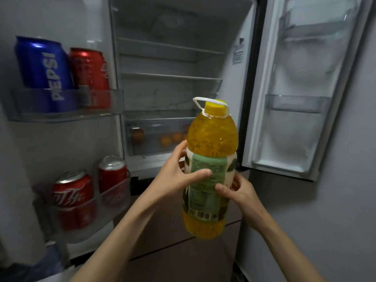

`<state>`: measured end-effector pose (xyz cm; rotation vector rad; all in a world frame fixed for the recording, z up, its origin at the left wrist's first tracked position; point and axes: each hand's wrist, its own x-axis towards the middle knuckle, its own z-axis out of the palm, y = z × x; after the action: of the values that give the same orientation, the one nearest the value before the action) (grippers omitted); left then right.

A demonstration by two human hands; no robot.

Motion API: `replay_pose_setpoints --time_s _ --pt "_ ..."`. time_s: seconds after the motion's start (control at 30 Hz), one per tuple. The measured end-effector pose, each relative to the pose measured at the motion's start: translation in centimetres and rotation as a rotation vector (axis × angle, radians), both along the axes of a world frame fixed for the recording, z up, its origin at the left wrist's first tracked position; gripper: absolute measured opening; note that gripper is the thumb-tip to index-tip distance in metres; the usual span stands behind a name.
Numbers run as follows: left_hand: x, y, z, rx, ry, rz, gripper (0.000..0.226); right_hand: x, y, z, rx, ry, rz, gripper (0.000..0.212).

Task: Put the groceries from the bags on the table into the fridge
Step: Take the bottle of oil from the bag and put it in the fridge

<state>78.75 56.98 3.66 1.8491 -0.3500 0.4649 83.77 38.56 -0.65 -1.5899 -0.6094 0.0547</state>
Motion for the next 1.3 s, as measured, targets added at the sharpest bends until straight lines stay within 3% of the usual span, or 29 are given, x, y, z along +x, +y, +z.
replay_pose_setpoints --time_s 0.27,0.43,0.7,0.83,0.93,1.03,1.17,1.3 --pt "12.5 0.6 3.1 0.039 -0.085 0.087 0.095 14.0 1.0 2.8 0.011 -0.104 0.06 0.073" --pt "18.9 0.9 6.8 0.053 -0.128 0.113 0.094 22.7 1.9 7.0 0.012 -0.226 0.143 0.064" --pt "25.9 4.1 10.7 0.214 -0.282 0.183 0.102 32.7 5.8 11.5 -0.021 -0.51 0.146 0.073" --pt "28.6 5.6 11.0 0.377 -0.381 0.234 0.099 36.0 8.4 11.8 0.014 -0.613 0.124 0.086" --pt "30.8 7.2 10.9 0.473 -0.452 0.294 0.096 38.0 10.4 11.9 0.077 -0.66 0.105 0.066" --pt "33.3 9.4 10.3 0.466 -0.5 0.328 0.093 40.3 12.6 11.9 0.07 -0.72 0.033 0.058" --pt "37.2 12.3 8.8 0.457 -0.523 0.369 0.092 44.6 15.1 11.1 -0.016 -0.78 -0.053 0.074" --pt "40.4 14.0 7.5 0.407 -0.502 0.373 0.093 47.3 16.7 10.5 -0.05 -0.779 -0.098 0.074"
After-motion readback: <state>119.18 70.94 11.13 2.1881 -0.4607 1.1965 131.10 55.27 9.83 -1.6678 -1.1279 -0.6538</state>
